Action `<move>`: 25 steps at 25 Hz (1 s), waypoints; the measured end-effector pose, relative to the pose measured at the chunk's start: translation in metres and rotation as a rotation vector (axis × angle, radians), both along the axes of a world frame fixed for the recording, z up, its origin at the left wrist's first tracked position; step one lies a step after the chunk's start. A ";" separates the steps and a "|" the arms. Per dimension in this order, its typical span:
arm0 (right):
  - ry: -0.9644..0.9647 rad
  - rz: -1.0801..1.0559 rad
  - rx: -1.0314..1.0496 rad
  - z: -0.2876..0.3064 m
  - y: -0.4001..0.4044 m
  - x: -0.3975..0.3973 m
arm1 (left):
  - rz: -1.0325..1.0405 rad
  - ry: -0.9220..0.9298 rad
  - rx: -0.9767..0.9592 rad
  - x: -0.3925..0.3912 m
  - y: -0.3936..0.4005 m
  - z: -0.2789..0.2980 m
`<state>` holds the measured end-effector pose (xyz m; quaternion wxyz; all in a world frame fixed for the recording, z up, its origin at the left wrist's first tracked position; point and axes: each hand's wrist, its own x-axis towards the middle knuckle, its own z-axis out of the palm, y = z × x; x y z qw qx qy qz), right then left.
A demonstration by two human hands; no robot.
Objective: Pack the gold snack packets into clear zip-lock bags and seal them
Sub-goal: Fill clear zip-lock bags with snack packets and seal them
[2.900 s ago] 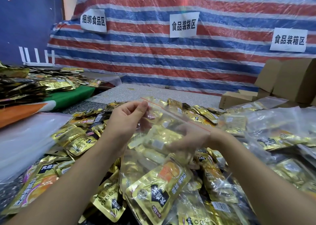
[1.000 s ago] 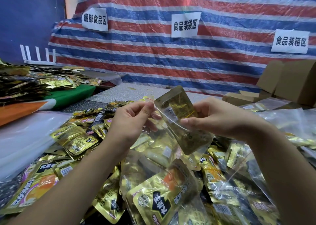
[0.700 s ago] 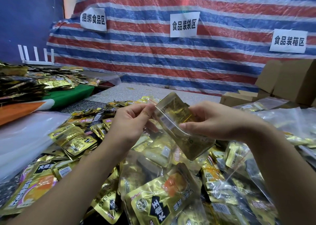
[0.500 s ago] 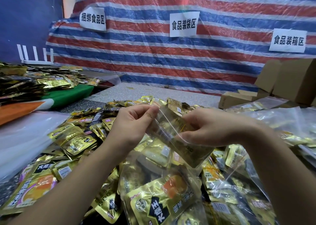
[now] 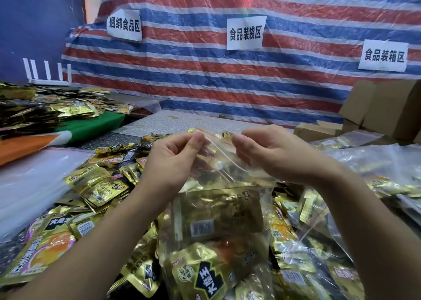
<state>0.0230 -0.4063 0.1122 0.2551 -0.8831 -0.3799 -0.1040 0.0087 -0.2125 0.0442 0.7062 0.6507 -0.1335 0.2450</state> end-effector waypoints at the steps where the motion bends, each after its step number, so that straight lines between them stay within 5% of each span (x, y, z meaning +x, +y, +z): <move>1: -0.011 0.031 -0.001 0.003 -0.002 -0.002 | -0.003 0.003 -0.011 0.000 0.002 0.001; 7: -0.146 0.105 0.017 0.025 -0.020 -0.023 | -0.028 -0.024 -0.045 -0.019 -0.003 0.023; 12: -0.505 0.198 0.258 0.050 -0.035 -0.042 | -0.277 -0.166 -0.075 -0.036 -0.006 0.067; 14: -0.567 0.139 0.291 0.050 -0.037 -0.038 | -0.162 -0.201 0.008 -0.029 -0.010 0.074; 17: -0.428 0.033 0.272 0.040 -0.034 -0.023 | 0.086 -0.213 0.177 -0.014 -0.019 0.067; 25: -0.362 -0.226 0.189 0.034 -0.038 -0.009 | 0.033 -0.177 0.198 0.008 -0.029 0.067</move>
